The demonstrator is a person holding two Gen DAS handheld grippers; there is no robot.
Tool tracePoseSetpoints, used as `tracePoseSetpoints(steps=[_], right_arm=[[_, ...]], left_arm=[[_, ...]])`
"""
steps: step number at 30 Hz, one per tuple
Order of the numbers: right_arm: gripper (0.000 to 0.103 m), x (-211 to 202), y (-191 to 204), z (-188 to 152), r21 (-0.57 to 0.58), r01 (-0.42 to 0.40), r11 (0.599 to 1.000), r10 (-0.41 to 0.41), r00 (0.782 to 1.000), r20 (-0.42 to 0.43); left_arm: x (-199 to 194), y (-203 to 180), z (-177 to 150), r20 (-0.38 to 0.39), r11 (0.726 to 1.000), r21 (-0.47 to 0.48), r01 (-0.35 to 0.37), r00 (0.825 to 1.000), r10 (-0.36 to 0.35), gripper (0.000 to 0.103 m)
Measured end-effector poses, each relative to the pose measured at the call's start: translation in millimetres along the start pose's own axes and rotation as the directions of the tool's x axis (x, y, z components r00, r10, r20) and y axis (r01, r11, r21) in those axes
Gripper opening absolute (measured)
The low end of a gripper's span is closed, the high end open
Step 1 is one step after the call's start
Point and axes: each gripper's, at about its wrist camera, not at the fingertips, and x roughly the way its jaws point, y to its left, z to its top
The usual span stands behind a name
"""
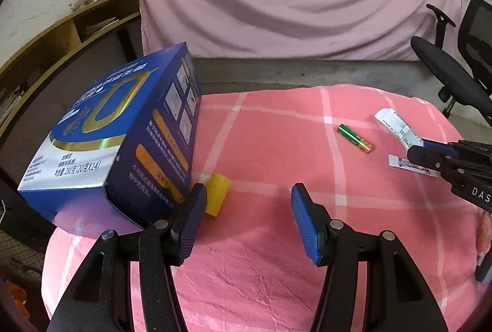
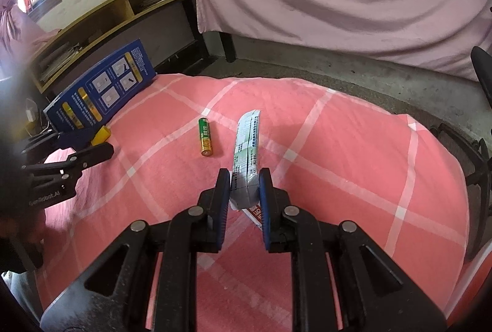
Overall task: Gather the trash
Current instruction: 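Lift the blister strip with the right gripper while the left grasps the yellow cylinder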
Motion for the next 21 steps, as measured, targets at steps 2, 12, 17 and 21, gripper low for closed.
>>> tracePoseSetpoints(steps=[2, 12, 17, 21], right_arm=[[0.037, 0.2, 0.5, -0.6, -0.005, -0.002, 1.0, 0.002, 1.0, 0.0], [0.037, 0.0, -0.6, -1.3, 0.004, -0.019, 1.0, 0.019, 1.0, 0.0], [0.037, -3.4, -7.2, -6.5, 0.035, -0.04, 0.999, 0.041, 0.999, -0.018], [0.037, -10.8, -8.6, -14.1, 0.04, -0.058, 0.998, 0.059, 0.998, -0.032]], left_arm=[[-1.0, -0.7, -1.4, 0.0, 1.0, -0.001, -0.004, 1.0, 0.004, 0.051], [13.9, -11.4, -2.9, -0.051, 0.998, 0.059, 0.0, 0.999, 0.003, 0.066], [9.2, -9.1, -4.9, -0.049, 0.998, 0.04, 0.047, 0.998, -0.045, 0.063], [8.6, -8.0, -7.2, -0.088, 0.984, 0.013, 0.176, 0.981, -0.174, 0.052]])
